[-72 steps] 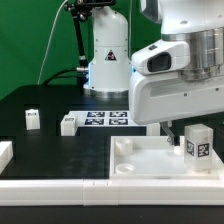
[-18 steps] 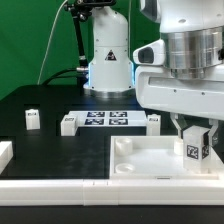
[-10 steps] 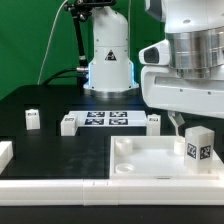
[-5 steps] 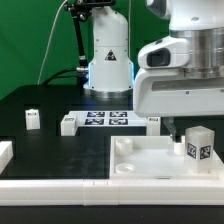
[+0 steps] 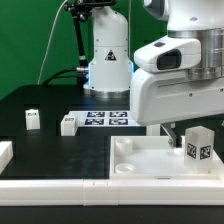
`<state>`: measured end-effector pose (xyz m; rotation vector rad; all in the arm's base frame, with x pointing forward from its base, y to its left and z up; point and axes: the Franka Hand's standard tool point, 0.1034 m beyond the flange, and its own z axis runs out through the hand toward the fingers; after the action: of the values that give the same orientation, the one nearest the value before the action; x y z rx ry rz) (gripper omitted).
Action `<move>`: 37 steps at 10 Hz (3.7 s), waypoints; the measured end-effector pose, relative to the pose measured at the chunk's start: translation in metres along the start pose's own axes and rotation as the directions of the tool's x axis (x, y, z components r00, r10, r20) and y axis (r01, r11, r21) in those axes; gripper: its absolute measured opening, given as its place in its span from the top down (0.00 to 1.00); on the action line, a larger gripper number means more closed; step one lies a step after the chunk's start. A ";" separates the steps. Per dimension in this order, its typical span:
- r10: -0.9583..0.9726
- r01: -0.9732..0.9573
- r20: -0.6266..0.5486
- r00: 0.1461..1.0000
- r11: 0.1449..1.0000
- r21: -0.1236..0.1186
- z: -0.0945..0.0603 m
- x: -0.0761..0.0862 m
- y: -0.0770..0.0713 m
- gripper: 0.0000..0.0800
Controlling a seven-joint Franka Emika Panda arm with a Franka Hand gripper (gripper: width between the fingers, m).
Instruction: Assemble one leg
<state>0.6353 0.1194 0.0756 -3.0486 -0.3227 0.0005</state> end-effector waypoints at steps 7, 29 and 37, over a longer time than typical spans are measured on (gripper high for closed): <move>0.176 -0.176 0.001 0.984 0.984 0.035 0.000 0.000 0.005 0.64; 0.534 -0.535 0.042 0.844 0.844 0.021 -0.004 0.003 -0.003 0.19; -0.167 0.167 0.022 0.986 0.986 0.004 -0.001 0.002 0.004 0.19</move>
Offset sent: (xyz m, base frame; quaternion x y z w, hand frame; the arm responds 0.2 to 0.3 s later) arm 0.0000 0.0000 0.0000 0.0000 0.0000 0.0000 1.0000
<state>0.6384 0.1155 0.0767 -3.0113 -0.5784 0.0248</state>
